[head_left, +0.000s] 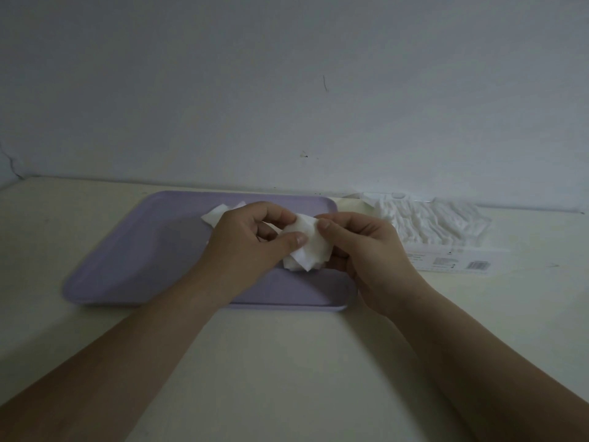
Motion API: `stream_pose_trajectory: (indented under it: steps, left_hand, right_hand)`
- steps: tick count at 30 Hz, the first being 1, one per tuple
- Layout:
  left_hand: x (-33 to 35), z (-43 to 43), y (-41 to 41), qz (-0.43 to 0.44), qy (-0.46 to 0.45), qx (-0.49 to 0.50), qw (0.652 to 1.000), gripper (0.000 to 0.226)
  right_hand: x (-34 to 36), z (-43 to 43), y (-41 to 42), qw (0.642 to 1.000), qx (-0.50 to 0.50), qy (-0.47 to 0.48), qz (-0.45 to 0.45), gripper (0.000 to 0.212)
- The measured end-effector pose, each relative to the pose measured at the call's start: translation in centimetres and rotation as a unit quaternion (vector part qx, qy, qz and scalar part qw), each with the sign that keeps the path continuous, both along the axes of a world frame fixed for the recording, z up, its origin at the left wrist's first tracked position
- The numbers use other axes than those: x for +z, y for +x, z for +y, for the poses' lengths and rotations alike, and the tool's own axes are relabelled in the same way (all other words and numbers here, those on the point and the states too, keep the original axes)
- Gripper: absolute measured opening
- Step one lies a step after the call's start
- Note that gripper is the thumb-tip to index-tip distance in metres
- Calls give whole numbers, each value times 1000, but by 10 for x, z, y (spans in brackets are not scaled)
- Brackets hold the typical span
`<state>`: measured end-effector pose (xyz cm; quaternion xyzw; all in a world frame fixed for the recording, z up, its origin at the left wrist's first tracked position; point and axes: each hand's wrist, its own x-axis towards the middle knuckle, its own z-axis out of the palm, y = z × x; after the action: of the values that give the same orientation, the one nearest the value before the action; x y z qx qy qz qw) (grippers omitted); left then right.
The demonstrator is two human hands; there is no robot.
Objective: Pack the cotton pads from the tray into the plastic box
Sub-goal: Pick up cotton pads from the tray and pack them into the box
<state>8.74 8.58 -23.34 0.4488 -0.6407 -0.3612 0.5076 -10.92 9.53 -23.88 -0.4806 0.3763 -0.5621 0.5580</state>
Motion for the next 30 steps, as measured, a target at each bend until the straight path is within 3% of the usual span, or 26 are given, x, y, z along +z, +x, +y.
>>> stream_pose_trajectory:
  steps: [9, 14, 20, 27, 30]
  left_hand:
    - [2, 1, 3, -30, -78, 10, 996, 16]
    - [6, 0, 4, 87, -11, -54, 995, 13]
    - [1, -1, 1, 101, 10, -34, 994, 23]
    - [-1, -1, -2, 77, -4, -3, 997, 29]
    - [-1, 0, -3, 26, -19, 13, 999, 33]
  right_hand:
    - [-1, -2, 0, 999, -47, 16, -1, 16]
    - [-2, -4, -1, 996, -87, 15, 20, 16]
    - [2, 2, 3, 999, -28, -11, 15, 15]
    - [4, 3, 4, 1000, 12, -8, -6, 23]
    - [5, 6, 5, 998, -9, -37, 53, 31]
